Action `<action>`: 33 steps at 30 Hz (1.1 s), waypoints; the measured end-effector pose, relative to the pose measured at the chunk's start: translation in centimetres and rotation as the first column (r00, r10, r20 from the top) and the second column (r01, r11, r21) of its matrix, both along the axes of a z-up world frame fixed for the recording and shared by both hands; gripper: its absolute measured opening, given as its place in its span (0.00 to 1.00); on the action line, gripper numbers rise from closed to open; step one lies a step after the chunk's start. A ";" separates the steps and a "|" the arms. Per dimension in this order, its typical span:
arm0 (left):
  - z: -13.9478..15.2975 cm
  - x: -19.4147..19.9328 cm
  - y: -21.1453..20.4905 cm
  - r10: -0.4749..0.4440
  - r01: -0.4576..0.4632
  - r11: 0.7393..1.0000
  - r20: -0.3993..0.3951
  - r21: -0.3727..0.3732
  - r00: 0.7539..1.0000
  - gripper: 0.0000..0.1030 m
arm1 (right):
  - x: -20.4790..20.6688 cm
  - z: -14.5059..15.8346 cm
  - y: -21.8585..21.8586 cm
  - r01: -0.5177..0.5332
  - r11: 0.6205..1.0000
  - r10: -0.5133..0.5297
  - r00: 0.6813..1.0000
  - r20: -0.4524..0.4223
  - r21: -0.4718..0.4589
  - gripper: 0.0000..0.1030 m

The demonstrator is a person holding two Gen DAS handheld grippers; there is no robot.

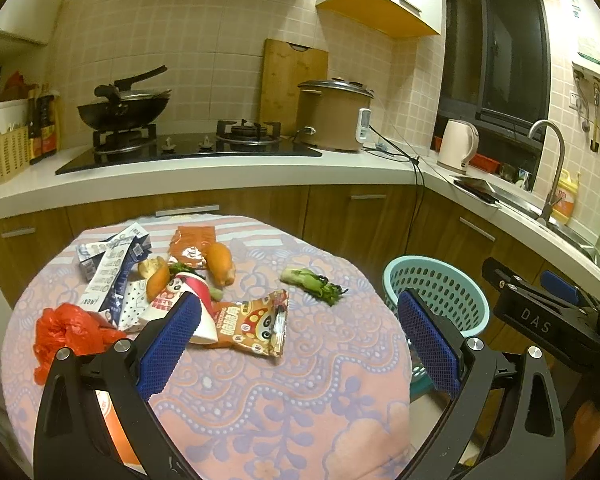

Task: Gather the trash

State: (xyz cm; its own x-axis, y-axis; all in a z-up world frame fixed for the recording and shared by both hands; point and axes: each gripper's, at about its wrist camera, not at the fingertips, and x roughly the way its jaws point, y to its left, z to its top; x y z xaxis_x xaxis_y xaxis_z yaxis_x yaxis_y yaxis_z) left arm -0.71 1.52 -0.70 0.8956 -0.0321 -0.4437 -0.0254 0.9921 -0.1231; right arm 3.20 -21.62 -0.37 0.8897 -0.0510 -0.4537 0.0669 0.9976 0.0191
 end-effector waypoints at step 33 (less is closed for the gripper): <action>0.1 -0.2 -0.3 0.000 0.000 1.000 0.003 0.002 1.000 0.93 | -0.1 0.0 0.3 -0.002 1.000 0.002 1.000 0.007 -0.008 0.93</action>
State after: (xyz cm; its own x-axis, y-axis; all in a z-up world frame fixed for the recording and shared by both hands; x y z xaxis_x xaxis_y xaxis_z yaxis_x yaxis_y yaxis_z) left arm -0.94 1.17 -0.58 0.8971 -0.0314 -0.4408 -0.0248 0.9923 -0.1211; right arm 3.06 -21.35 -0.38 0.8930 -0.0528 -0.4470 0.0647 0.9978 0.0114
